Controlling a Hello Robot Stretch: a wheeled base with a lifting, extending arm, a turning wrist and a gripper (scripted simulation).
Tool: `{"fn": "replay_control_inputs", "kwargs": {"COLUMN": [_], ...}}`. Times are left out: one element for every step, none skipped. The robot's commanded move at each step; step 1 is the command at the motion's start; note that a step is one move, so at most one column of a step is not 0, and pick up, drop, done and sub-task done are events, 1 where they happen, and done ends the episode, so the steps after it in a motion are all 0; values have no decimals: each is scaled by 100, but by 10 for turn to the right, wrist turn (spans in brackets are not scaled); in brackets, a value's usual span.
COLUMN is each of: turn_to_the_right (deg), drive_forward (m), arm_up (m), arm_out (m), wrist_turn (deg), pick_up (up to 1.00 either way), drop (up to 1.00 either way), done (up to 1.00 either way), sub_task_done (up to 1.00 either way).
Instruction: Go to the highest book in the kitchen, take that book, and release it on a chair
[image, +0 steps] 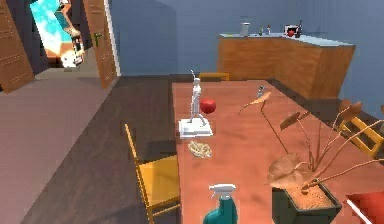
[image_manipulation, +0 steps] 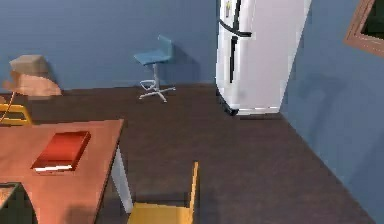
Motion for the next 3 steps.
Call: {"fn": "replay_control_inputs", "kwargs": {"turn_to_the_right": [-330, 0, 0], "drive_forward": [0, 0, 0], "arm_up": [0, 50, 36], "arm_out": [0, 0, 0], "wrist_turn": [0, 0, 0], "pick_up": [0, 0, 0], "drop": [0, 0, 0], "done": [0, 0, 0], "sub_task_done": [0, 0, 0]}}
